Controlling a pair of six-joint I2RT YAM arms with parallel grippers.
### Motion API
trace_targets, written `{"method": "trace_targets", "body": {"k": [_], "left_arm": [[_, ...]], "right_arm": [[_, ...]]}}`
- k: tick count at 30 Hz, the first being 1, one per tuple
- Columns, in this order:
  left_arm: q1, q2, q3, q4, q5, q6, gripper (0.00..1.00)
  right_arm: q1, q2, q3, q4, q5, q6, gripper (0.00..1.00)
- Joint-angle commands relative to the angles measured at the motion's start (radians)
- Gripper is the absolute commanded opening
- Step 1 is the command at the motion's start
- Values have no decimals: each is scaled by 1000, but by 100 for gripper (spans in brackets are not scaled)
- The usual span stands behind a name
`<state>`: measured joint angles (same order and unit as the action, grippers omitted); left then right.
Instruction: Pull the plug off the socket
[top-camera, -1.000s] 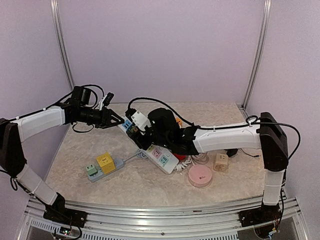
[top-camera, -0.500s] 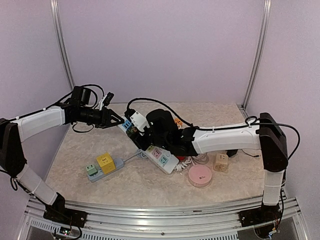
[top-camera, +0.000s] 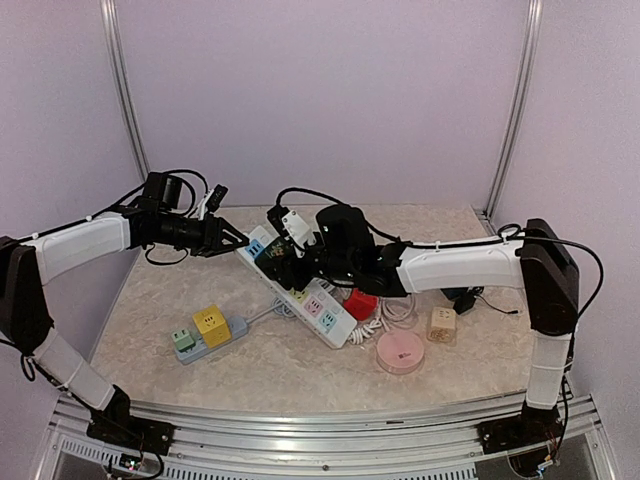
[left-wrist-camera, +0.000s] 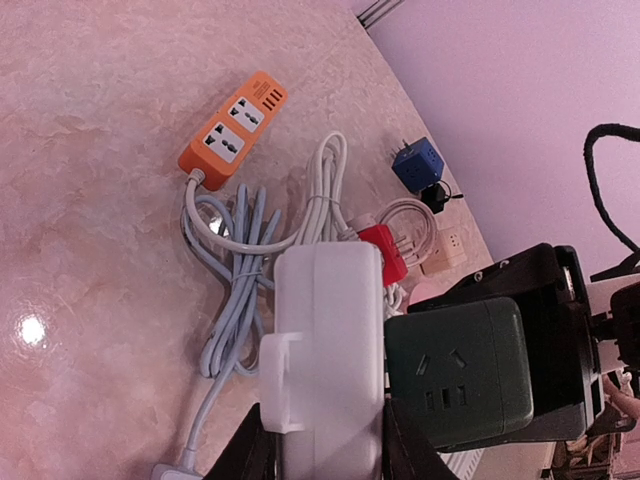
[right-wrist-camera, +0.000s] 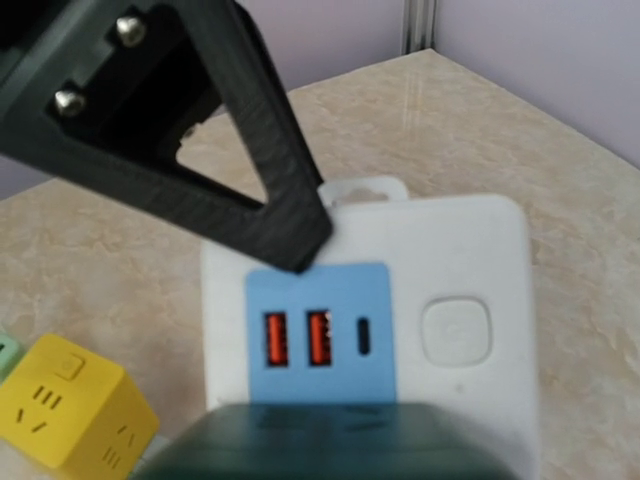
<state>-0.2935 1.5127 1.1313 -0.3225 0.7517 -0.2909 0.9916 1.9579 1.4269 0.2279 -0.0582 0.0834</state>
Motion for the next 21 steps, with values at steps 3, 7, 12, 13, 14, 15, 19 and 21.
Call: {"method": "trace_targets", "body": {"k": [3,7,12,13,14,15,19,21], "left_arm": [[-23,-2,-5,4,40,65,8],[-12,4,-6,7,46,59,8],[18,19,-12,34,92,33,8],[21,21,-14,38,96,30,8],[24,21,-14,40,99,28,8],[25,22,-16,42,101,27,8],[29,26,-15,43,112,24,8],[31,25,-15,44,114,24,8]], "right_arm": [[-5,-28,-20,27,-21,96,0],[22,-42,-29,29,40,56,0],[77,-50,-11,-4,181,-27,0],[87,-45,-1,-17,208,-46,0],[97,-39,12,-37,236,-64,0],[107,-31,32,-56,260,-71,0],[149,7,93,-124,382,-172,0],[165,23,115,-144,427,-201,0]]}}
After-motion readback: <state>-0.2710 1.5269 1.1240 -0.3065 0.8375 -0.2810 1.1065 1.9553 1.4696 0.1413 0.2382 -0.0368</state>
